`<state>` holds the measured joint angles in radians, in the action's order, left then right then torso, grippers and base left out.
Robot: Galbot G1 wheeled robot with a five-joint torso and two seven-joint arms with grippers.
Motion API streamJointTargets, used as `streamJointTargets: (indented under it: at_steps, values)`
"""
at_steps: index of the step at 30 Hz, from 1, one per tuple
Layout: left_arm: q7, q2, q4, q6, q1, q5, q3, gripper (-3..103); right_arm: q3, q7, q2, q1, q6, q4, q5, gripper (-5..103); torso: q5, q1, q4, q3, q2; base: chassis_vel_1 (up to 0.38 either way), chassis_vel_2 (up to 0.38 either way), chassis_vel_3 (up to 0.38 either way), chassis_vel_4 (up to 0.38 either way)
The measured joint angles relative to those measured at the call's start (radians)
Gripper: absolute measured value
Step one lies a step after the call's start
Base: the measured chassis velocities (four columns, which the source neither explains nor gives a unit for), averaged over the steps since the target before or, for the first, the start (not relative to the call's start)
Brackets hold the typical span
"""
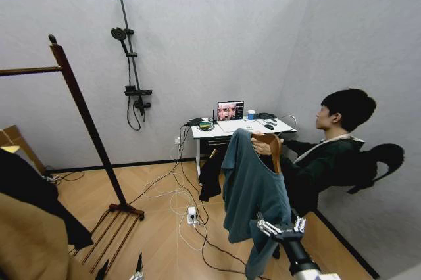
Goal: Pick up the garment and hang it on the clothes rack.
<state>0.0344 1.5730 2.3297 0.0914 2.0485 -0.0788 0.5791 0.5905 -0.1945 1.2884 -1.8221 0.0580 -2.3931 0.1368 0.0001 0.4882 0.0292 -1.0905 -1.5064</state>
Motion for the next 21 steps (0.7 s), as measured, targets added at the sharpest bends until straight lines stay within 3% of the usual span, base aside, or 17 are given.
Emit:
streamJointTargets:
  at_steps: [21]
  values:
    - [0.0,0.0,0.0,0.0,0.0,0.0,0.0,100,0.0,0.0,0.0,0.0,0.0,0.0,0.0,100,-0.0001,0.001,0.0,0.0,0.001,0.012,-0.015,-0.012,0.017]
